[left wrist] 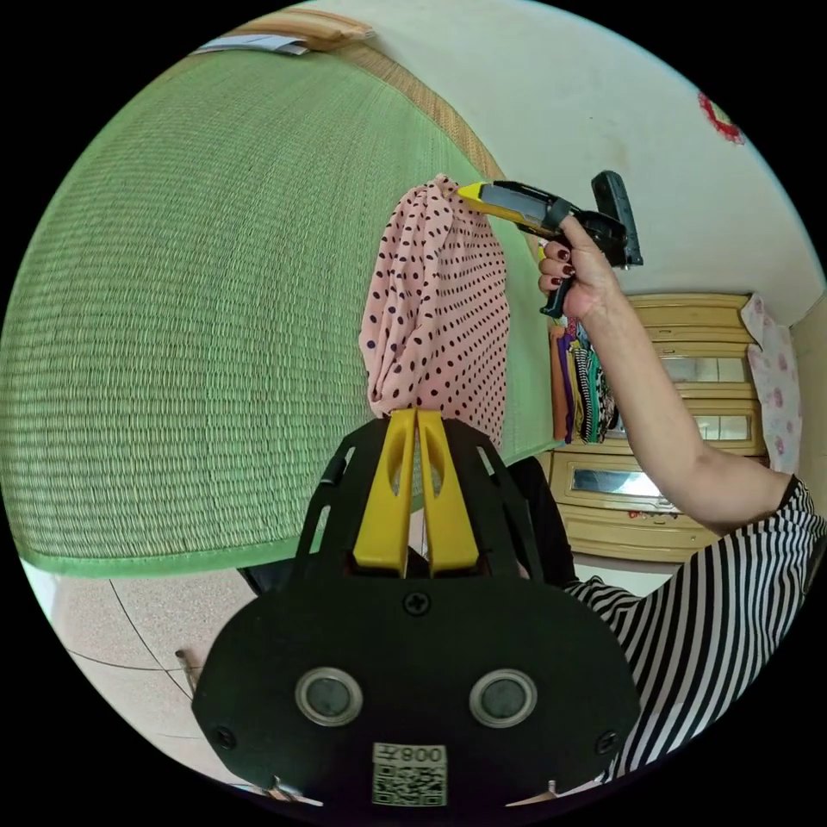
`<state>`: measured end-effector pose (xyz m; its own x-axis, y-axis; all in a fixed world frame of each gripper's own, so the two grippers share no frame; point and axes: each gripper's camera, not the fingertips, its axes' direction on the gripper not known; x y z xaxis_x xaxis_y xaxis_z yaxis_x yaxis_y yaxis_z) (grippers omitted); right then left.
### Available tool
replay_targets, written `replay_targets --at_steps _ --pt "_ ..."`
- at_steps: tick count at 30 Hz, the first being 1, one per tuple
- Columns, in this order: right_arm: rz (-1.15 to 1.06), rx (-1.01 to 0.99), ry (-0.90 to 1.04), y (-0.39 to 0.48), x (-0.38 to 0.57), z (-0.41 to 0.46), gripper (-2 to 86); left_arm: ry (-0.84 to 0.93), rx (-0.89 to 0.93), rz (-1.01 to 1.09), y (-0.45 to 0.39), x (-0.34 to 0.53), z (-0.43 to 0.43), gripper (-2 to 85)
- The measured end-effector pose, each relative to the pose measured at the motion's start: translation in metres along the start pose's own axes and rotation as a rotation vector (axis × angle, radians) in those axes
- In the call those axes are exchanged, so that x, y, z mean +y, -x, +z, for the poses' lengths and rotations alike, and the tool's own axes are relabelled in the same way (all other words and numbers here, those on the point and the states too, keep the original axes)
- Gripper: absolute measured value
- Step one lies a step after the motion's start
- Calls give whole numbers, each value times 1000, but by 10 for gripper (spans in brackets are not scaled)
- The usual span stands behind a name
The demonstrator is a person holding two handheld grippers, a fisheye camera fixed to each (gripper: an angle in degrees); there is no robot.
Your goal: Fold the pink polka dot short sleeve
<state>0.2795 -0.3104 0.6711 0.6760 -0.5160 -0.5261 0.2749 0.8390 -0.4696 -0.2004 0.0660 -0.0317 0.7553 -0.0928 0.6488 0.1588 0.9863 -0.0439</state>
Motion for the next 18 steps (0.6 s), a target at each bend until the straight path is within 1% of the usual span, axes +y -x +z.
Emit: replay_targets --at_steps 3,6,8,10,11,14,18 --pt "-16 -61 -39 -4 40 -28 1 -41 7 8 -6 5 0 2" --pt "10 -126 -69 -14 100 -48 1 -69 -29 2 -10 4 4 2" --pt "23 -222 -33 -20 150 -48 1 -74 -82 2 -10 2 8 2" --pt "20 -271 29 -20 183 -39 1 -28 -160 -4 -8 1 18 2" --pt "15 -265 99 -18 201 -28 1 -23 -137 -9 -5 1 22 3" --pt "31 -195 215 -25 233 -5 1 -35 -115 -41 -4 4 23 3" --pt "42 -233 188 -38 246 -17 1 -46 -137 18 -29 14 27 3"
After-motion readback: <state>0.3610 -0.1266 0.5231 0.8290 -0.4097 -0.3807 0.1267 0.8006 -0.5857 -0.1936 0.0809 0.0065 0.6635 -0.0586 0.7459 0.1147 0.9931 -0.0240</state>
